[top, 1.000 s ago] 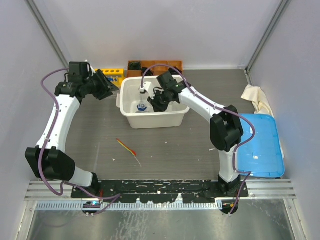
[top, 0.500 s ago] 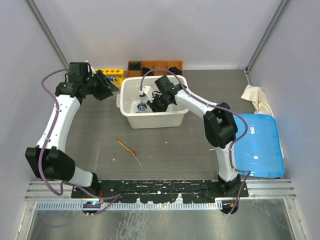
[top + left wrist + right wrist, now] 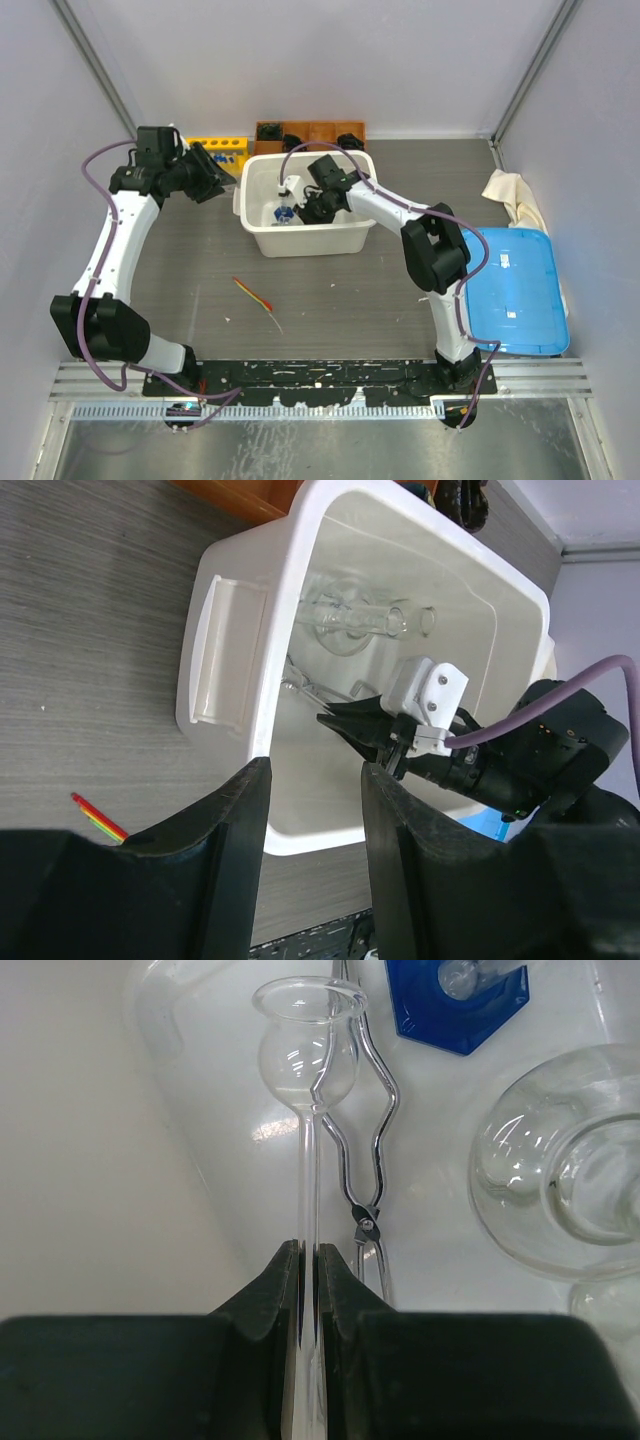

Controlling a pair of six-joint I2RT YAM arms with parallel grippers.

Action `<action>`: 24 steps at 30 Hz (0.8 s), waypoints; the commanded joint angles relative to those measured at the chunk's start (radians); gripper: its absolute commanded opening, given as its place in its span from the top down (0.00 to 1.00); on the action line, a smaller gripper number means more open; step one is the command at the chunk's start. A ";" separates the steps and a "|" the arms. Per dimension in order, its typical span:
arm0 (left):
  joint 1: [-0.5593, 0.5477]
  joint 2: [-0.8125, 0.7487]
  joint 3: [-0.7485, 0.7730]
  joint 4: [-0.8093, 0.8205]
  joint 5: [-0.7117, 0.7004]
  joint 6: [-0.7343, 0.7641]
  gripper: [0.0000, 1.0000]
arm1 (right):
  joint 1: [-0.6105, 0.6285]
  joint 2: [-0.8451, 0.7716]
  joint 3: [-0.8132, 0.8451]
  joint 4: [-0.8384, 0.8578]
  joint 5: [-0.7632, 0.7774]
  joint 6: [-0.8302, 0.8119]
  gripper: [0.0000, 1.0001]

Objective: Organize the chemistry lab equipment
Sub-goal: Place the chemistry item in the storage box.

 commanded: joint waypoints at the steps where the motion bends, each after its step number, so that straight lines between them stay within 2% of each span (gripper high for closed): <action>1: 0.010 -0.054 -0.003 0.026 0.022 0.003 0.57 | 0.007 0.012 -0.001 0.035 -0.004 0.023 0.99; 16: 0.013 -0.057 -0.018 0.021 0.026 0.001 0.57 | 0.008 0.027 -0.010 0.040 -0.003 0.041 0.93; 19: 0.012 -0.059 -0.018 0.023 0.026 0.001 0.57 | 0.008 0.023 -0.010 0.038 -0.001 0.042 0.89; 24: 0.013 -0.060 -0.019 0.023 0.026 0.000 0.57 | 0.008 0.006 -0.013 0.038 0.000 0.047 0.75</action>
